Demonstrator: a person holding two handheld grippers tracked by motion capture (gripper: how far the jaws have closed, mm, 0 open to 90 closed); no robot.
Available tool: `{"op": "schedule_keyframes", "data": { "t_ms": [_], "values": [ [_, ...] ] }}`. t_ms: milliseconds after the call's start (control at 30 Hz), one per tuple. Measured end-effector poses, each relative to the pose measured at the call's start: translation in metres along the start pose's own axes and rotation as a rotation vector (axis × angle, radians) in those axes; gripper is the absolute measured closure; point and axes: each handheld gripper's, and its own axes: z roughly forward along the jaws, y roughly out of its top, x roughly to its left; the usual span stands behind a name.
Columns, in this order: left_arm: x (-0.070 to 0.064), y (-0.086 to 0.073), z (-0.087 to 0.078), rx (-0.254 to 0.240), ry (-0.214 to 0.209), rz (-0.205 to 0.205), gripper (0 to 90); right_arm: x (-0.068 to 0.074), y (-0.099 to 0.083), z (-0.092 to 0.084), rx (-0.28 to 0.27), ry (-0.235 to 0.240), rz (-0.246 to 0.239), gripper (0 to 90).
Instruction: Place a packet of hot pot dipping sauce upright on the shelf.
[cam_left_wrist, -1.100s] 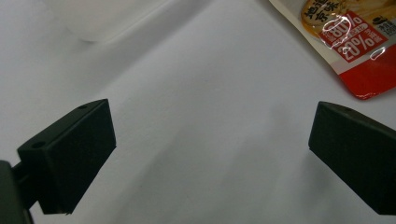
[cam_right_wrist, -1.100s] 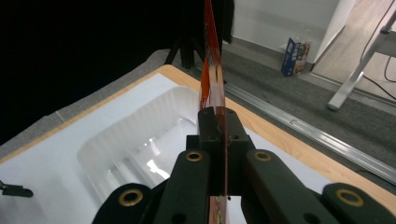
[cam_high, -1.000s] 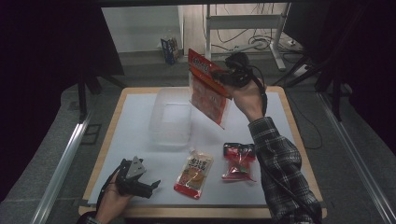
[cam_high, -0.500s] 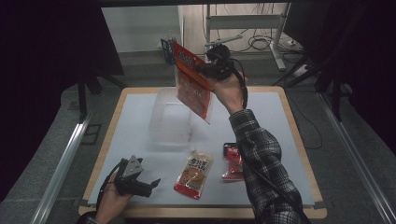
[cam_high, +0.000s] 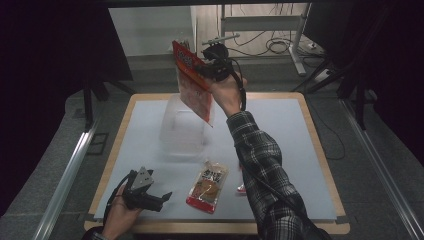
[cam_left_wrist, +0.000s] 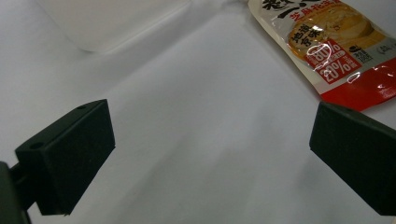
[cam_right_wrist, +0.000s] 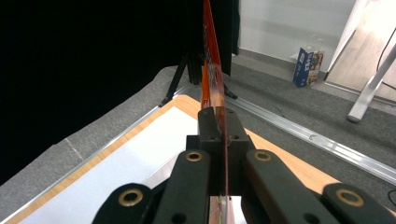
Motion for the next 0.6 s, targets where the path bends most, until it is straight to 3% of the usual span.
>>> {"op": "schedule_keyframes", "data": {
  "t_ms": [367, 600],
  "values": [
    [-0.002, 0.000, 0.001, 0.008, -0.001, 0.014, 0.2, 0.018, 0.000, 0.030, 0.004, 0.012, 0.008, 89.0],
    [-0.003, 0.000, 0.001, 0.011, 0.000, 0.022, 0.3, 0.021, -0.009, 0.048, 0.030, -0.001, 0.013, 89.0]
  ]
}}
